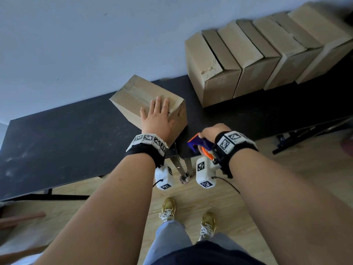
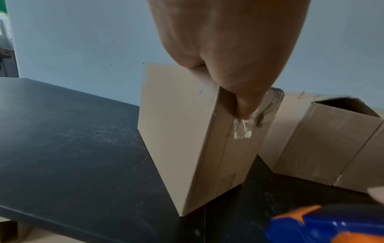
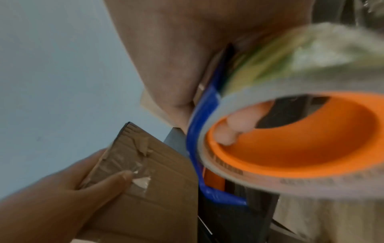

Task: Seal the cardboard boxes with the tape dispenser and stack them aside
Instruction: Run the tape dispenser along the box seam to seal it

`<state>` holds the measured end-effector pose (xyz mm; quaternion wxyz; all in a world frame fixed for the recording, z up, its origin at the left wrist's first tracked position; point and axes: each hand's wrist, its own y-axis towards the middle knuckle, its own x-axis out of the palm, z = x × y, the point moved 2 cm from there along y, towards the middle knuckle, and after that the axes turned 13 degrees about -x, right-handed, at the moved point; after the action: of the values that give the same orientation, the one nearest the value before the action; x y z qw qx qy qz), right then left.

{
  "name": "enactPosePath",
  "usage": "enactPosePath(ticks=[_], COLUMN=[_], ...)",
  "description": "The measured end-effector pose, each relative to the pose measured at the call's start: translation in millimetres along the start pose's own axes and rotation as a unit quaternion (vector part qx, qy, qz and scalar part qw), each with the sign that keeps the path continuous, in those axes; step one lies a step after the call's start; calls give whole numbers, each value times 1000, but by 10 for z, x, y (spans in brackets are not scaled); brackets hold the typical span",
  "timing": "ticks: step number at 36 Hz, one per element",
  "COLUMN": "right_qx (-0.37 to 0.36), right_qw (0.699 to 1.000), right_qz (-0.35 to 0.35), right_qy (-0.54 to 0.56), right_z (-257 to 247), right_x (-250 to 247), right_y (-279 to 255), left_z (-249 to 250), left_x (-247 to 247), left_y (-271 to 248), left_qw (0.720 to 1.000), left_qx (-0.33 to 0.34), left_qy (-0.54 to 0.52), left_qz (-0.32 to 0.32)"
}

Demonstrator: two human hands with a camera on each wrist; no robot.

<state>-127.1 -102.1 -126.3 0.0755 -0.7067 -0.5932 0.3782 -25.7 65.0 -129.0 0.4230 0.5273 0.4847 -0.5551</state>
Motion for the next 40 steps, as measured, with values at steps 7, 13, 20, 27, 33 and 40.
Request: enactPosePath(ticks=[7, 13, 20, 27, 33, 40], right_qx=[-2, -5, -4, -18, -22, -34], right_qw=[998, 999, 1000, 999, 998, 998], right_qz=[56, 35, 27, 37, 41, 54], right_qy=[-12, -8, -9, -21, -35, -23], right_z=[-188, -203, -157, -205, -201, -251], right_x=[-171, -122, -50, -72, -66, -67], right_y=[36, 54, 16, -28, -67, -80], left_z=[51, 98, 135, 79, 95, 3], left_x=[5, 57, 73, 92, 59, -52], left_y=[-27, -60, -24, -7, 25, 13], left_qw=[1000, 999, 998, 999, 999, 997], left_qx=[-15, -8, 9, -31, -36, -39], left_qy=[-22, 11, 18, 20, 7, -59], left_qz=[14, 51, 54, 35, 20, 16])
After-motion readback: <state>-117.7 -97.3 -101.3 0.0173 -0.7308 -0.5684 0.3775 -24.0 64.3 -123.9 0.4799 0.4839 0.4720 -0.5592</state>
